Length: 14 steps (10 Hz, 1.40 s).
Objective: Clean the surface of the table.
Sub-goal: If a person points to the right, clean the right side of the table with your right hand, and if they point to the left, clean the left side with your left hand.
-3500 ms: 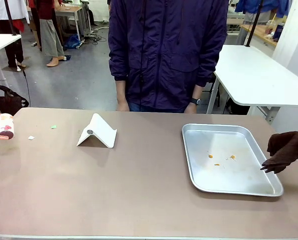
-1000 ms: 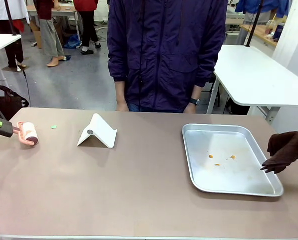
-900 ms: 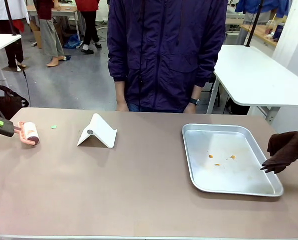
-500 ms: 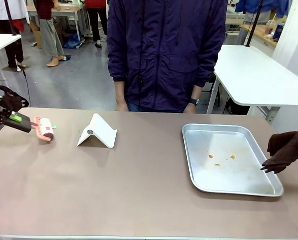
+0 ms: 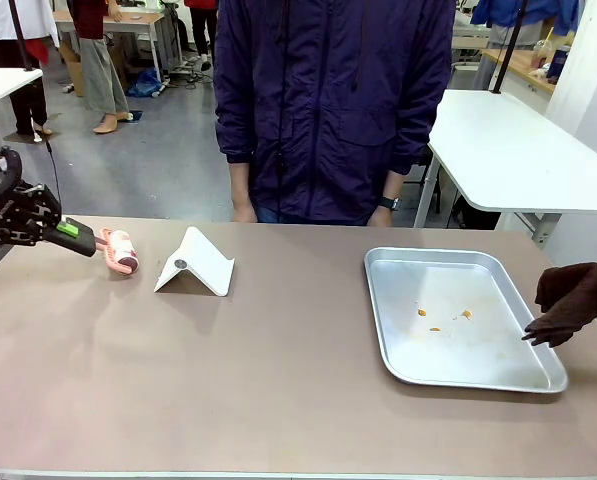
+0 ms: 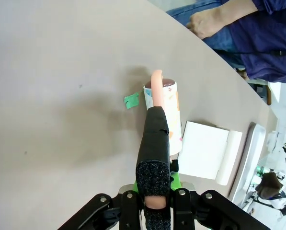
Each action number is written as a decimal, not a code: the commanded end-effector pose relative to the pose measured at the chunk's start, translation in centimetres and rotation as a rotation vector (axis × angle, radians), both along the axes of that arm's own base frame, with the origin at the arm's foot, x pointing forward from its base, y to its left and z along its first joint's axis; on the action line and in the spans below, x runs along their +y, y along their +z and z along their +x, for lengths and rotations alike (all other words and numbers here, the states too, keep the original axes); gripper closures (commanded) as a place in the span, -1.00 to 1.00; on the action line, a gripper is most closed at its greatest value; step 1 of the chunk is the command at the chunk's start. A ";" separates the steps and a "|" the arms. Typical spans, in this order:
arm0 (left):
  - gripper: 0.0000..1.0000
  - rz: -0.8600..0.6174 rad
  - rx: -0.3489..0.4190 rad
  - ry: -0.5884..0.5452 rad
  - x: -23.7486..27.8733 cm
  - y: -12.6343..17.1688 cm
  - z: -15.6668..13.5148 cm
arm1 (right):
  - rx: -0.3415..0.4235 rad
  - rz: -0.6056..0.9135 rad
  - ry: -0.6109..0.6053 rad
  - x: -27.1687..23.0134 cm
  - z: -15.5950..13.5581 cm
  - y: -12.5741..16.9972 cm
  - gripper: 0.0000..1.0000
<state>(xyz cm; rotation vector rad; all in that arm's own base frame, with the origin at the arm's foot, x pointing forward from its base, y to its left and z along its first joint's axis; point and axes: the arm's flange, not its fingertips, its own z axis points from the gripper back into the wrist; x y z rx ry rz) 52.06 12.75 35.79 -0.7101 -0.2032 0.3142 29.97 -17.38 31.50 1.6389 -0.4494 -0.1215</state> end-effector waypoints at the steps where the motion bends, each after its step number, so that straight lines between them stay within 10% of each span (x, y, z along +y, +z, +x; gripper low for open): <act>1: 0.56 -0.001 0.016 0.022 0.2 -1.2 0.9 | 0.007 -0.002 0.000 0.0 -0.1 0.6 1.00; 4: 0.56 -0.050 -0.018 0.031 1.7 -0.4 1.0 | 0.007 -0.002 0.000 0.0 -0.1 0.6 1.00; 8: 0.56 -0.389 -0.304 -0.137 6.7 6.6 -4.0 | 0.007 -0.002 0.000 0.0 -0.1 0.6 1.00; 14: 0.56 -0.523 -0.273 -0.306 16.5 5.7 -14.9 | 0.007 -0.002 0.000 0.0 -0.1 0.6 1.00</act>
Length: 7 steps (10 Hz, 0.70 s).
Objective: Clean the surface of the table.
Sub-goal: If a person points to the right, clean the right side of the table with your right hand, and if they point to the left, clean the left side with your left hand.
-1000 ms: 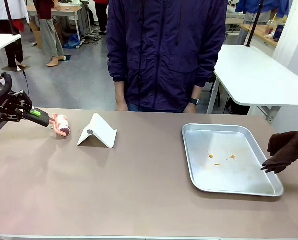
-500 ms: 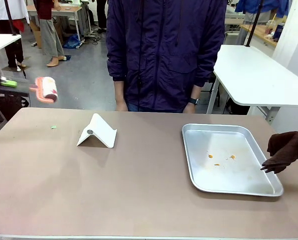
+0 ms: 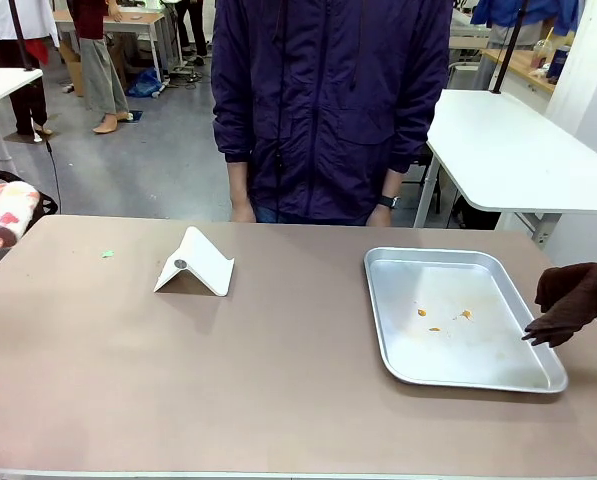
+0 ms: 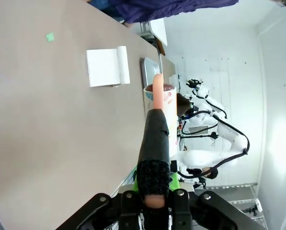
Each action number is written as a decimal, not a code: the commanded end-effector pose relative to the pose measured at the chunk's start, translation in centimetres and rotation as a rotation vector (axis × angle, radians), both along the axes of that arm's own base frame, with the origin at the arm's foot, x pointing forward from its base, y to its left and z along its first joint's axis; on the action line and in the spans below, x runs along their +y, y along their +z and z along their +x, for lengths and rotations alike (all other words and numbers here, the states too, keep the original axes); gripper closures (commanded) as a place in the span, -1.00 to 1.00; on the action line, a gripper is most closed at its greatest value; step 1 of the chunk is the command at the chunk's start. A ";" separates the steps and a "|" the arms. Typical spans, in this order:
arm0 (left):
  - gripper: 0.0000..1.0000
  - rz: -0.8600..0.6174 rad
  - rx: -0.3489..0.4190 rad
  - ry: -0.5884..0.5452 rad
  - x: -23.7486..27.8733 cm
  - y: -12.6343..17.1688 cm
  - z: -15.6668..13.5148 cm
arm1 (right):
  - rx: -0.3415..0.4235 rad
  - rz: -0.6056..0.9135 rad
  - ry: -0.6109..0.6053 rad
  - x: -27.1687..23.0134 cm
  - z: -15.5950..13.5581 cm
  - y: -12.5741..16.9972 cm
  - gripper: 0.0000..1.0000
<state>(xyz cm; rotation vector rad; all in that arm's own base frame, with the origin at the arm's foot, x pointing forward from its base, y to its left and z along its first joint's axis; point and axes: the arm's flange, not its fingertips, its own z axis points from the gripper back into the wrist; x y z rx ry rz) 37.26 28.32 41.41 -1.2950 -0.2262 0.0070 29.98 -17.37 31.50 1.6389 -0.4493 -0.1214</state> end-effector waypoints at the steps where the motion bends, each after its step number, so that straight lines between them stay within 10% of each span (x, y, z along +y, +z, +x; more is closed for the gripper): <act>1: 0.56 -0.024 -0.085 0.018 2.0 -0.5 -1.6 | 0.007 -0.002 0.000 0.0 -0.1 0.6 1.00; 7: 0.56 -0.005 -0.026 0.013 1.3 -0.5 -1.2 | 0.007 -0.002 0.000 0.0 -0.1 0.6 1.00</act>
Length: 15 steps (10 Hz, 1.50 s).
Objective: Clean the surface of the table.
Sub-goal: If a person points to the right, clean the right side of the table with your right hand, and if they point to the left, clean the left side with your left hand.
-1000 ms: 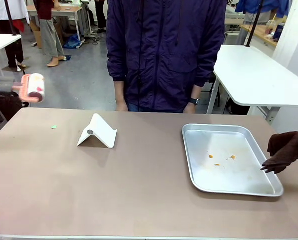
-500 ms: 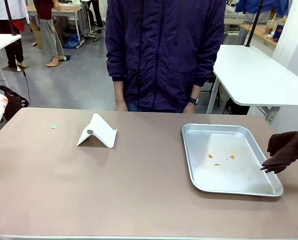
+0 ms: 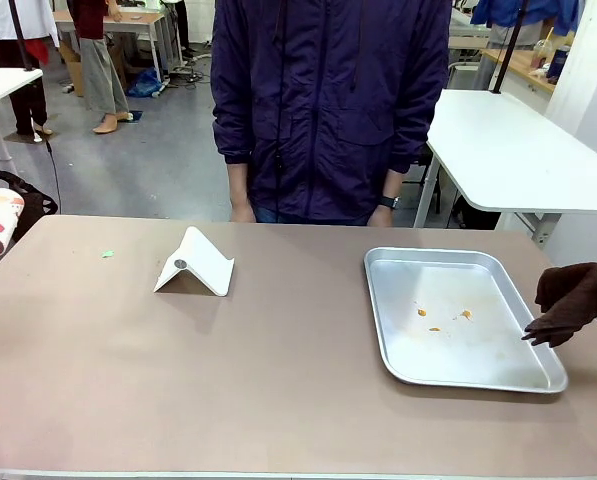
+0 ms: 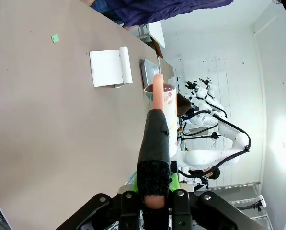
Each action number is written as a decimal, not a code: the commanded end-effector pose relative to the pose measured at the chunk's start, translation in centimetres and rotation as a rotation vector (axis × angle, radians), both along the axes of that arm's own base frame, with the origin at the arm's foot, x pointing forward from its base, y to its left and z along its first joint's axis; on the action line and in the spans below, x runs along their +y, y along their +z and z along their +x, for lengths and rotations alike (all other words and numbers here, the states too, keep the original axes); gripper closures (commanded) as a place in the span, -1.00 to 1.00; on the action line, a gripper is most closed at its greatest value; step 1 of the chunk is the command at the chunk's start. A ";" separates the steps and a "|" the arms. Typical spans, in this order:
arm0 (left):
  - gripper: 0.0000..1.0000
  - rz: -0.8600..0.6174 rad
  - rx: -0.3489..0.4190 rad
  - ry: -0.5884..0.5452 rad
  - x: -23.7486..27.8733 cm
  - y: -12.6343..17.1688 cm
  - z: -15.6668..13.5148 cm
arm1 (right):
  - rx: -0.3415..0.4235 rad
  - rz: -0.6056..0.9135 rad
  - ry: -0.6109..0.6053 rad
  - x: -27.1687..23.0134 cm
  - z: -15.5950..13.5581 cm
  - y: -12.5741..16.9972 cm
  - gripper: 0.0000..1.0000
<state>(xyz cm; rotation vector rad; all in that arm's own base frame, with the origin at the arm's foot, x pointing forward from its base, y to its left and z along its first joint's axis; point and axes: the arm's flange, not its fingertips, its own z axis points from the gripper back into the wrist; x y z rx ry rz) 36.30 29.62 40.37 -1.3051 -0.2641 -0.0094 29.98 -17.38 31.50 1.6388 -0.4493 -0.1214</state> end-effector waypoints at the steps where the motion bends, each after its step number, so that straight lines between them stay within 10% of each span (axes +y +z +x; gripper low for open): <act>1: 0.56 0.000 0.000 0.003 0.1 0.0 -0.1 | 0.007 -0.002 0.000 0.0 -0.1 0.6 1.00; 15: 0.56 0.405 0.221 0.132 -3.1 -7.4 17.4 | 0.007 -0.002 0.000 0.0 -0.1 0.6 1.00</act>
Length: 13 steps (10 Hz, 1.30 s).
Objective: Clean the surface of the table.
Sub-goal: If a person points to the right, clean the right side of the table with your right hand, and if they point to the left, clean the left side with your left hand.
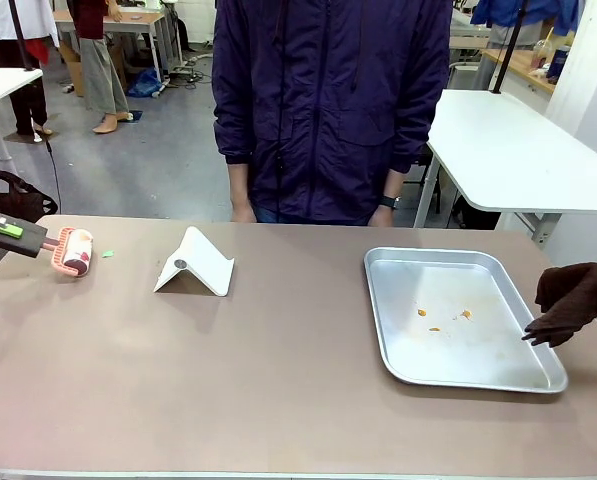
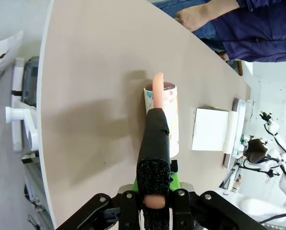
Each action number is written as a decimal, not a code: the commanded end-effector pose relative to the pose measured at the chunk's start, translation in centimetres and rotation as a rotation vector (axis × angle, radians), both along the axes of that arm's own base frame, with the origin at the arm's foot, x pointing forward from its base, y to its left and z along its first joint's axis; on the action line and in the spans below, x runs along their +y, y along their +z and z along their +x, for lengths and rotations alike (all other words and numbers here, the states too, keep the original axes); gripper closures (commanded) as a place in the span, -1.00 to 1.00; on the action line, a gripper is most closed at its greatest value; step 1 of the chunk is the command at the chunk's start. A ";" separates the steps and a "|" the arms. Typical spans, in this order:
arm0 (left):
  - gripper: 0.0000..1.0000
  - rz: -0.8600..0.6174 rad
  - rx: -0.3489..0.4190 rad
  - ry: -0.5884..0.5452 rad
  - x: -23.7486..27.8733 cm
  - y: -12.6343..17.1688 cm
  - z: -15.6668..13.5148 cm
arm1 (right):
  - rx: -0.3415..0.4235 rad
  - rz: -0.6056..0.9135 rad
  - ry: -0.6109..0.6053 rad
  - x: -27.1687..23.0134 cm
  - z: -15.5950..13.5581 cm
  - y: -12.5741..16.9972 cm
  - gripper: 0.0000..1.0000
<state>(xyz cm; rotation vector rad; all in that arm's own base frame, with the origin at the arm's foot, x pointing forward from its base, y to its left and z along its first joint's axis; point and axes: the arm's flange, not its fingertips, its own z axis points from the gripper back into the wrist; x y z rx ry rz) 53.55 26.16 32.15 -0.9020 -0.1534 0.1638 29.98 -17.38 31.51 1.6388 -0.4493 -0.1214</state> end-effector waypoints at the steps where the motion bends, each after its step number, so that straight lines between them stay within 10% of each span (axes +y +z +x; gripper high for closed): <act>1: 0.56 0.039 0.022 0.040 0.3 0.8 0.3 | 0.007 -0.002 0.000 0.0 -0.1 0.6 1.00; 13: 0.56 0.094 0.109 -0.122 -8.5 -1.0 5.0 | 0.007 -0.002 0.000 0.0 -0.1 0.6 1.00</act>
